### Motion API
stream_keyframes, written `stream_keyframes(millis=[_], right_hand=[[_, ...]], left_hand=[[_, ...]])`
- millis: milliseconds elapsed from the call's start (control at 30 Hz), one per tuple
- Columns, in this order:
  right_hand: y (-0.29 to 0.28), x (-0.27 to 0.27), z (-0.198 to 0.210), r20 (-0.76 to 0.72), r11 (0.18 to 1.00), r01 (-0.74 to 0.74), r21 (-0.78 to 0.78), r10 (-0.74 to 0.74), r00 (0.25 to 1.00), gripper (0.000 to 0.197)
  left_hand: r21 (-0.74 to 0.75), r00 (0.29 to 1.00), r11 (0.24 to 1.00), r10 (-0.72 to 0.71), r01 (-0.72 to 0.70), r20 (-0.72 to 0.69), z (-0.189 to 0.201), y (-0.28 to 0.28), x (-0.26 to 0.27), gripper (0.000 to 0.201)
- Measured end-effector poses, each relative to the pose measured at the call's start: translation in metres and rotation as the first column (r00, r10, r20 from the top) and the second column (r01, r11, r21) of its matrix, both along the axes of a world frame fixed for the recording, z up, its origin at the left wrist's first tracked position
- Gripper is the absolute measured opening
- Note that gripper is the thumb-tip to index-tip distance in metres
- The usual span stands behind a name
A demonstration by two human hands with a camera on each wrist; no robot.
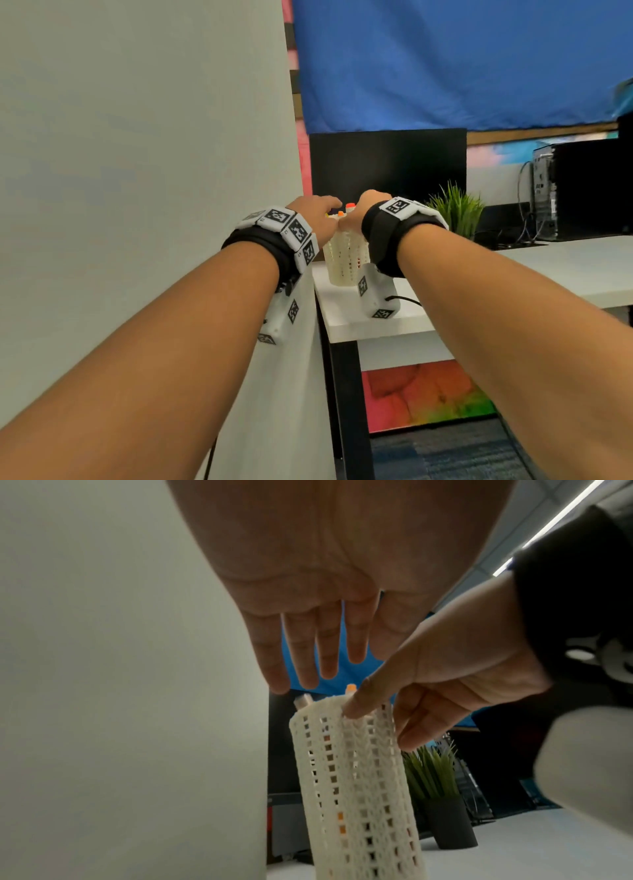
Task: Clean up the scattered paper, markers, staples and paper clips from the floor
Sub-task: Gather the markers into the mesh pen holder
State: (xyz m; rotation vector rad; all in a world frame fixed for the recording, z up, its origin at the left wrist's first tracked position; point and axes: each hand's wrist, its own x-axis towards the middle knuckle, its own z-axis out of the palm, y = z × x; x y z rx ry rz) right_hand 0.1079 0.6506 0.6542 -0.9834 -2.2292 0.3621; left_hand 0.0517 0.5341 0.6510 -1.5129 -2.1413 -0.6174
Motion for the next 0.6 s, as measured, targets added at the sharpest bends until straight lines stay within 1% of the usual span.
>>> stream_keyframes(millis=[67, 200, 300, 367, 433, 467, 533, 600], right_hand=[[0.006, -0.007, -0.006, 0.057, 1.000, 0.022, 0.006, -0.023, 0.998, 0.032], [0.016, -0.014, -0.017, 0.124, 0.999, 0.044, 0.016, -0.046, 0.991, 0.029], [0.021, -0.017, -0.023, 0.135, 0.999, 0.049, -0.021, -0.046, 0.990, 0.030], [0.021, -0.018, -0.023, 0.134, 0.998, 0.050, -0.036, -0.045, 0.990, 0.031], [0.014, -0.014, -0.019, 0.086, 0.998, 0.056, -0.022, -0.054, 0.995, 0.030], [0.009, -0.010, -0.016, 0.031, 0.998, 0.069, 0.009, -0.069, 0.997, 0.030], [-0.009, -0.005, -0.015, -0.098, 0.988, 0.087, 0.125, -0.075, 0.992, 0.026], [-0.034, -0.007, -0.019, -0.189, 0.974, 0.035, 0.224, 0.009, 0.982, 0.025]], left_hand=[[-0.040, 1.000, 0.999, 0.006, -0.007, -0.023, -0.004, 0.004, -0.003, 0.042], [-0.091, 0.996, 0.996, -0.007, -0.001, -0.091, -0.010, 0.005, -0.008, 0.042], [-0.093, 0.992, 0.995, -0.033, 0.022, -0.126, -0.015, 0.001, -0.009, 0.040], [-0.067, 0.993, 0.997, -0.042, 0.035, -0.112, -0.017, -0.007, -0.010, 0.036], [-0.007, 0.998, 1.000, -0.015, 0.014, -0.058, -0.017, -0.023, -0.011, 0.025], [0.028, 0.999, 1.000, 0.007, -0.006, -0.031, -0.017, -0.030, -0.012, 0.019], [0.078, 0.999, 0.996, 0.050, -0.050, 0.013, -0.023, -0.049, -0.020, 0.012], [0.078, 0.996, 0.994, 0.078, -0.082, 0.047, -0.033, -0.072, -0.032, 0.013]])
